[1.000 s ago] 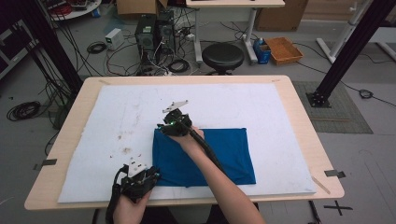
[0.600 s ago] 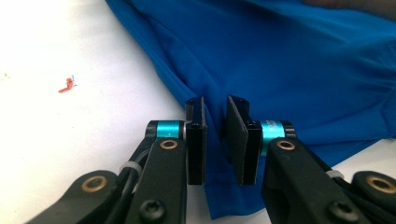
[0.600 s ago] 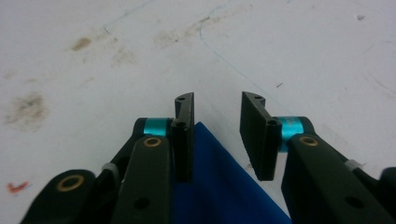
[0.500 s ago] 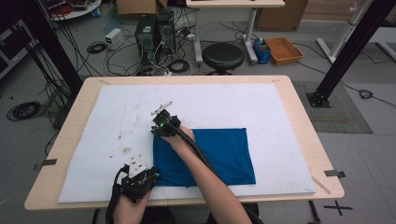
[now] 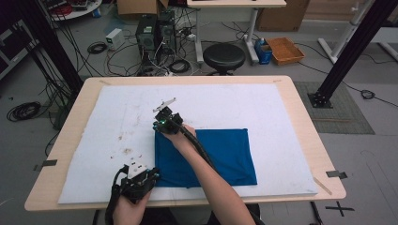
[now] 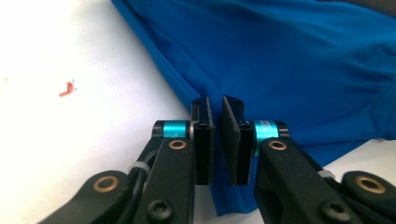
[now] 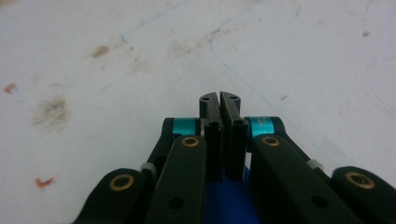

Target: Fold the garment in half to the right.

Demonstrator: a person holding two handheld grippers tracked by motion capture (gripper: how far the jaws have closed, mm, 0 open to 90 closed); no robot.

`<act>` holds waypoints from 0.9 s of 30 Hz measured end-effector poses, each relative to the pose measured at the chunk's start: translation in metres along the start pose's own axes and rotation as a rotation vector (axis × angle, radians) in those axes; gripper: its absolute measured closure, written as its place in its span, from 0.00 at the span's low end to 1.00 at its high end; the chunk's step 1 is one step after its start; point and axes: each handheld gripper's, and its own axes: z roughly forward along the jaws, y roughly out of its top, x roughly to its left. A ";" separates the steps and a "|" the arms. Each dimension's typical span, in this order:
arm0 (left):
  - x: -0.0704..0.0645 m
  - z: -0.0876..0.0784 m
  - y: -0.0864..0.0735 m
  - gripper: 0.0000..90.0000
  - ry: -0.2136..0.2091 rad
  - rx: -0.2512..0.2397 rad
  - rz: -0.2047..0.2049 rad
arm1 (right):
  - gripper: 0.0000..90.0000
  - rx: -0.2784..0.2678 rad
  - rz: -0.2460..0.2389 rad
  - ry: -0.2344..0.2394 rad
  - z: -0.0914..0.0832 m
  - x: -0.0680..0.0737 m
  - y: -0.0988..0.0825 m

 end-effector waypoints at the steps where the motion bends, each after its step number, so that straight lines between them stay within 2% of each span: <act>1: 0.000 -0.002 0.002 0.94 -0.003 -0.004 0.007 | 0.99 -0.005 0.004 0.007 -0.004 -0.001 0.001; 8: -0.007 -0.012 0.018 0.96 -0.073 -0.076 0.000 | 0.99 -0.054 0.034 0.043 -0.038 -0.022 0.001; 11: -0.016 -0.011 0.026 0.96 -0.095 -0.087 0.022 | 0.99 -0.075 0.045 0.055 -0.054 -0.030 -0.001; 15: -0.034 -0.007 0.038 0.96 -0.139 -0.101 0.051 | 0.99 -0.094 0.055 0.075 -0.077 -0.040 -0.006; 20: -0.059 0.003 0.055 0.96 -0.230 -0.112 0.109 | 0.99 -0.125 0.072 0.110 -0.107 -0.058 -0.014; 23: -0.074 0.012 0.063 0.96 -0.276 -0.112 0.140 | 0.99 -0.139 0.078 0.105 -0.126 -0.070 -0.022; 27: -0.092 0.026 0.072 0.96 -0.323 -0.114 0.160 | 0.99 -0.155 0.090 0.089 -0.150 -0.090 -0.036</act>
